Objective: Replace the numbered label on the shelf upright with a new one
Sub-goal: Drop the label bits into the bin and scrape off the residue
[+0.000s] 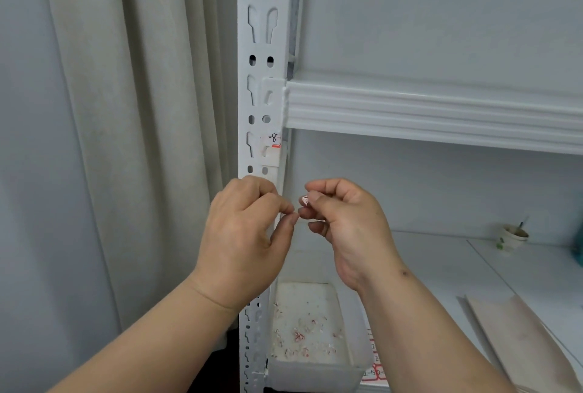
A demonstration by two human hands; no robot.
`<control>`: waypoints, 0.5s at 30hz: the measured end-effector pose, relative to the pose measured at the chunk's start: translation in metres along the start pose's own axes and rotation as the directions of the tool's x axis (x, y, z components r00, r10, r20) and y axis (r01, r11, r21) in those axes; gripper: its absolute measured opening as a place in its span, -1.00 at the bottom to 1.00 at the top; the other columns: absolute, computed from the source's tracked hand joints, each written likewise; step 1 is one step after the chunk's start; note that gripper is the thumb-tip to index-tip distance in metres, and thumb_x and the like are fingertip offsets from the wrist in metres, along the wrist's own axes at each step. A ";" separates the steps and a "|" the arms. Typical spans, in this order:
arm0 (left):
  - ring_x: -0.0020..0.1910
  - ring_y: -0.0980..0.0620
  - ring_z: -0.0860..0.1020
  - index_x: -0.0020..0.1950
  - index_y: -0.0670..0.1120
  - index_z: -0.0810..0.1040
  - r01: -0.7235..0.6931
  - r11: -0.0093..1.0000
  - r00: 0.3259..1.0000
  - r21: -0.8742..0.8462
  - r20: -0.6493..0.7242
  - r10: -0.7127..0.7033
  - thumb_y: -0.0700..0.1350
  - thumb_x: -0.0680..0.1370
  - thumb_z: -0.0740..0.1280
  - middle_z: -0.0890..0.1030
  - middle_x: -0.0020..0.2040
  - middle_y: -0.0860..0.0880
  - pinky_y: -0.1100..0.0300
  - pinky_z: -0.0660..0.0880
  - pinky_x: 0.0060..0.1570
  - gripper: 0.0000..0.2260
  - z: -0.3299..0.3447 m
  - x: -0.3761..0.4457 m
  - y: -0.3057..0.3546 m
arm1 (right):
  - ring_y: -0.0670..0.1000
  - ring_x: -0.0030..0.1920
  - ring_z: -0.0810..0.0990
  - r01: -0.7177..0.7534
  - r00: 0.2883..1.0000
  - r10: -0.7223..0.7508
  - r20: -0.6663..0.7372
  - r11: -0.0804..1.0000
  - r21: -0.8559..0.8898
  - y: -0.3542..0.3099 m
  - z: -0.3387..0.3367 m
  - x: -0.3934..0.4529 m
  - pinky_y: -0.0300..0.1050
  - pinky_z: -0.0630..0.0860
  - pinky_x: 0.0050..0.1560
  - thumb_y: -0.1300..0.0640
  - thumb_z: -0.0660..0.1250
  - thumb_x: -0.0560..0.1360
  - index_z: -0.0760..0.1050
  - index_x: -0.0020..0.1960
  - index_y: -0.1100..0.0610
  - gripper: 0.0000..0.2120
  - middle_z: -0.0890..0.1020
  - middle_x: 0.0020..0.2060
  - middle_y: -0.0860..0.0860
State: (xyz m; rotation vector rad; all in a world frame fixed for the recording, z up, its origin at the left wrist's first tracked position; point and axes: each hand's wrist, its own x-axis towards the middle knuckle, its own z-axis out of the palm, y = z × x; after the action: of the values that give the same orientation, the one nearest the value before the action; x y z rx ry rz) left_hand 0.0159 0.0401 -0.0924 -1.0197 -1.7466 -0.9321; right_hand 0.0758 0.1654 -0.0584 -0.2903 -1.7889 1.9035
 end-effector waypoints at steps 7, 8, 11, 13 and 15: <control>-0.21 -0.09 0.50 -0.16 -0.16 0.61 -0.026 1.000 0.996 0.006 0.084 0.026 -0.20 0.45 0.41 0.54 -0.17 -0.07 -0.04 0.46 -0.26 -0.96 0.014 -0.015 0.002 | -0.05 -0.23 0.65 -0.056 0.998 0.055 -0.017 0.996 -0.062 0.014 -0.010 0.007 -0.16 0.49 -0.18 0.33 0.26 0.51 0.56 -0.05 0.09 -0.82 0.66 -0.22 0.01; -0.22 -0.09 0.51 -0.16 -0.17 0.61 -0.022 1.000 0.995 0.005 0.100 0.021 -0.20 0.46 0.40 0.54 -0.17 -0.07 -0.04 0.46 -0.27 -0.96 0.016 -0.019 0.002 | -0.06 -0.24 0.65 -0.064 0.998 0.062 -0.023 0.995 -0.077 0.017 -0.011 0.008 -0.16 0.49 -0.19 0.32 0.28 0.50 0.55 -0.05 0.09 -0.83 0.66 -0.21 0.02; -0.25 -0.08 0.51 -0.17 -0.15 0.61 -0.022 1.000 0.984 -0.008 0.178 0.023 -0.17 0.48 0.35 0.54 -0.20 -0.05 -0.01 0.46 -0.28 -0.92 0.023 -0.030 0.002 | -0.06 -0.23 0.66 -0.082 0.996 0.077 -0.041 0.988 -0.131 0.028 -0.017 0.012 -0.17 0.51 -0.20 0.30 0.33 0.47 0.55 -0.05 0.08 -0.85 0.66 -0.22 0.03; -0.31 -0.04 0.50 -0.16 -0.13 0.60 -0.012 1.000 0.962 -0.006 0.274 0.013 -0.12 0.49 0.31 0.53 -0.26 -0.02 0.02 0.47 -0.34 -0.89 0.028 -0.039 0.004 | -0.04 -0.22 0.65 -0.098 0.994 0.090 -0.058 0.981 -0.165 0.036 -0.020 0.015 -0.20 0.51 -0.22 0.31 0.35 0.45 0.55 -0.06 0.09 -0.85 0.64 -0.25 0.02; -0.38 0.01 0.50 -0.12 -0.07 0.58 0.036 0.999 0.919 0.012 0.392 -0.038 -0.06 0.50 0.27 0.53 -0.31 0.04 0.07 0.49 -0.43 -0.87 0.034 -0.046 0.007 | -0.04 -0.25 0.63 -0.123 0.991 0.108 -0.081 0.973 -0.196 0.045 -0.024 0.018 -0.23 0.50 -0.24 0.32 0.35 0.44 0.55 -0.07 0.11 -0.86 0.63 -0.29 0.02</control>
State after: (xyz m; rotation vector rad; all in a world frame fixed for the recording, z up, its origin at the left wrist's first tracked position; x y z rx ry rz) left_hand 0.0244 0.0617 -0.1447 -1.2389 -2.1026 -0.7815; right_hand 0.0623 0.1955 -0.1015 -0.5370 -1.9569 1.7668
